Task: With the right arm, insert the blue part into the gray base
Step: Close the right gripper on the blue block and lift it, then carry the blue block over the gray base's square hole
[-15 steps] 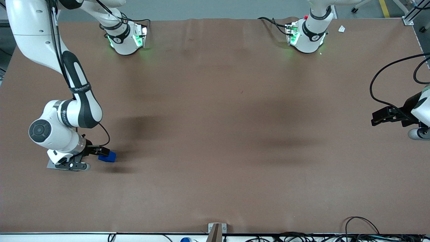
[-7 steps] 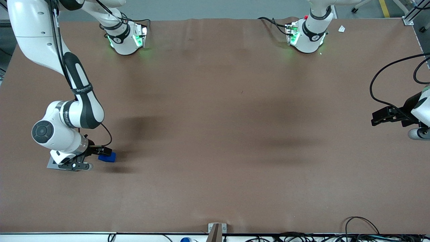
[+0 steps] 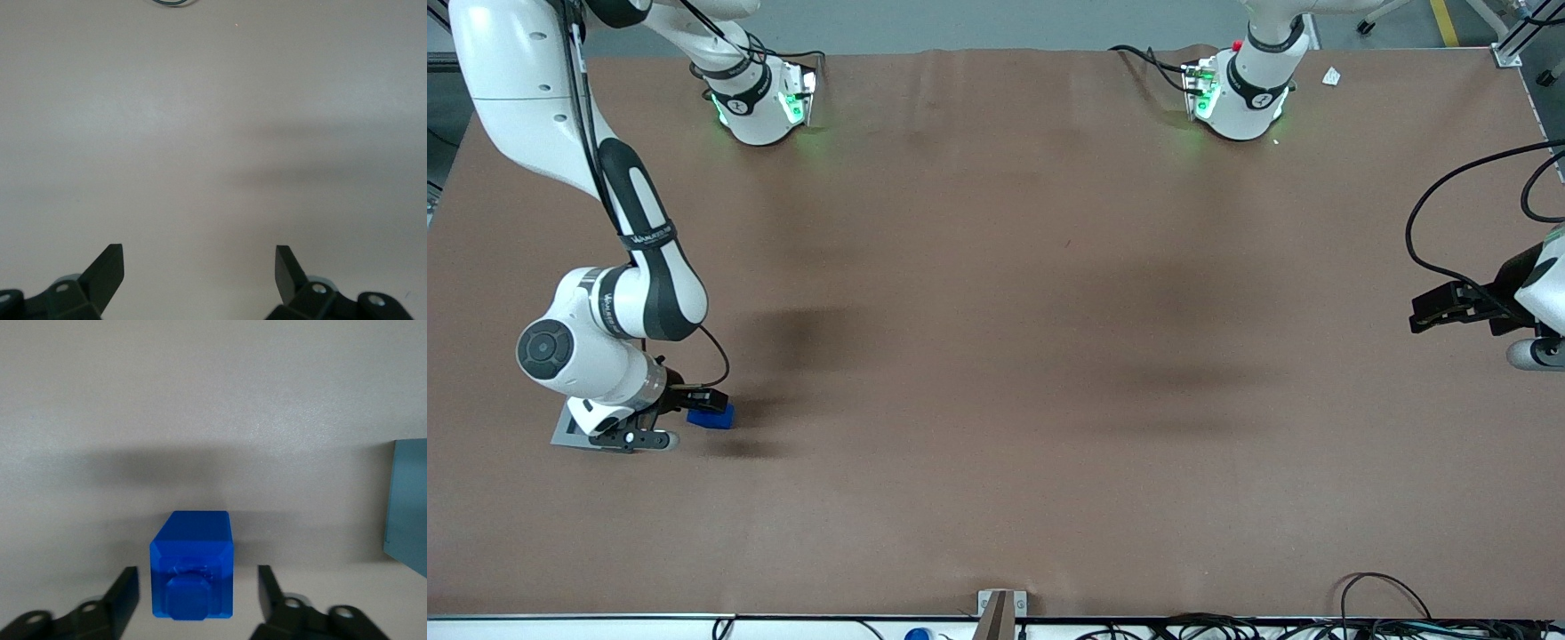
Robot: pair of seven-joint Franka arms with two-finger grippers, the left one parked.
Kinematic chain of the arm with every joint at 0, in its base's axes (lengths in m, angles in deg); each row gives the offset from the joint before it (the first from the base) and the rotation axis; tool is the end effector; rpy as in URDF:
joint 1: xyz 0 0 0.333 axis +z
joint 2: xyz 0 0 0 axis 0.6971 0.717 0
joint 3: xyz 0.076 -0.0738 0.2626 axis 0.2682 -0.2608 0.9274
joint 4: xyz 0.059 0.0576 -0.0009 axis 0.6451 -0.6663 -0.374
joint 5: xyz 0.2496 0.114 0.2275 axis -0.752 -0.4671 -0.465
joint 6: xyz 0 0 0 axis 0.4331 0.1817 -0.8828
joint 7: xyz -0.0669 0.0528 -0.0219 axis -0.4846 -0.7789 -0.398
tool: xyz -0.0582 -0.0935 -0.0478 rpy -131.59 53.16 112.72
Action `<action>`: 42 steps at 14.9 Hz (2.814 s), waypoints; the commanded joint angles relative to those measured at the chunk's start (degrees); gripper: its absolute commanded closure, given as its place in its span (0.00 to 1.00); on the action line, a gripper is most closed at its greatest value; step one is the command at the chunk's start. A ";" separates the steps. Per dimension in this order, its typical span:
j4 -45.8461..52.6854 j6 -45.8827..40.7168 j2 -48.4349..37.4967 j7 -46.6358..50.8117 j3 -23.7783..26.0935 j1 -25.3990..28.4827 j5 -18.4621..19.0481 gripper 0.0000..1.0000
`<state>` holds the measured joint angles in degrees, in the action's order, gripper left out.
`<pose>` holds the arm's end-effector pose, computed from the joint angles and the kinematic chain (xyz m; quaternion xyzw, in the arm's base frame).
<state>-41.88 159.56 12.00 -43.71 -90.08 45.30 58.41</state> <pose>0.6187 -0.0041 0.2151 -0.9996 0.0281 -0.0039 0.0063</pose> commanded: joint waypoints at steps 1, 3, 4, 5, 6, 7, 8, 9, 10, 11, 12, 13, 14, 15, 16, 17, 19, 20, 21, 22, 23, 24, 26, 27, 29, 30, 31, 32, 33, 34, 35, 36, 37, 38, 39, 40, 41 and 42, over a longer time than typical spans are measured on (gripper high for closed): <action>0.51 0.08 0.83 -1.61 0.36 -0.66 -1.17 0.29; 0.51 0.17 0.83 -1.61 0.36 -0.66 -1.17 0.31; 0.51 0.25 0.83 -1.69 0.36 -0.66 -1.17 0.33; 0.51 0.25 0.83 -1.69 0.36 -0.66 -1.17 0.33; 0.51 0.34 0.83 -1.78 0.36 -0.66 -1.17 0.34; 0.51 0.52 0.83 -1.78 0.45 -0.66 -1.25 0.39; 0.51 0.52 0.83 -1.78 0.45 -0.66 -1.17 0.46; 0.59 0.52 0.83 -1.78 0.45 -0.66 -1.25 0.53; 0.68 0.43 0.92 -1.78 0.45 -0.66 -1.26 0.61; 0.77 0.43 0.92 -1.70 0.45 -0.66 -1.26 0.69; 1.12 0.08 0.92 -1.78 0.45 -0.75 -1.26 0.78; 1.47 -0.18 0.92 -1.78 0.45 -0.75 -1.26 0.86; 2.00 -0.45 0.83 -1.96 0.45 -0.84 -1.17 0.94; 2.87 -2.45 0.66 -1.96 0.36 -0.93 -1.17 0.98; 5.14 -6.12 0.22 -1.87 0.36 -1.45 -1.17 0.98; 7.34 -10.42 -0.13 -1.87 0.36 -2.59 -1.17 0.99; 11.30 -16.95 -1.80 -2.31 0.36 -5.05 -1.17 0.99; 12.45 -18.19 -1.98 -4.05 0.36 -6.10 -1.17 0.99; 13.33 -18.46 -1.98 -5.63 0.36 -7.33 -1.17 0.99; 13.77 -18.47 -1.89 -6.35 0.36 -8.74 -1.25 0.99; 13.78 -18.38 -1.81 -6.61 0.36 -9.71 -1.26 0.99; 13.78 -18.29 -1.72 -6.70 0.36 -10.24 -1.26 0.99; 13.78 -18.20 -1.63 -6.88 0.28 -10.86 -1.26 0.99; 13.78 -18.20 -1.63 -6.97 0.28 -11.21 -1.17 0.99; 13.86 -18.20 -1.63 -8.54 0.28 -12.26 -1.17 0.99; 13.87 -18.20 -1.63 -9.42 0.28 -12.79 -1.08 0.99; 13.87 -18.20 -1.54 -10.13 0.28 -13.32 -1.08 0.99; 13.87 -18.20 -1.46 -10.74 0.19 -13.58 -1.08 0.99; 13.87 -18.12 -1.45 -10.92 0.19 -13.85 -0.99 0.99; 13.78 -18.11 -1.45 -11.10 0.19 -14.20 -0.99 0.99; 13.86 -18.03 -1.37 -11.62 0.19 -14.37 -1.08 0.99; 13.78 -17.94 -1.37 -11.63 0.19 -14.38 -1.08 0.99; 13.78 -17.94 -1.37 -11.63 0.19 -14.46 -1.08 0.99; 13.86 -17.85 -1.28 -11.71 0.19 -14.64 -0.99 0.99; 13.87 -17.76 -1.10 -11.71 0.19 -14.64 -0.90 0.99; 13.87 -17.68 -0.84 -11.80 0.19 -14.64 -0.73 0.99; 14.21 -17.68 -0.58 -12.24 0.19 -14.64 -0.64 0.99; 14.65 -17.68 0.03 -14.07 0.19 -14.64 -0.55 0.99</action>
<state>-27.88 141.58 11.28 -55.15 -90.58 31.52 57.77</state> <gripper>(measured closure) 0.489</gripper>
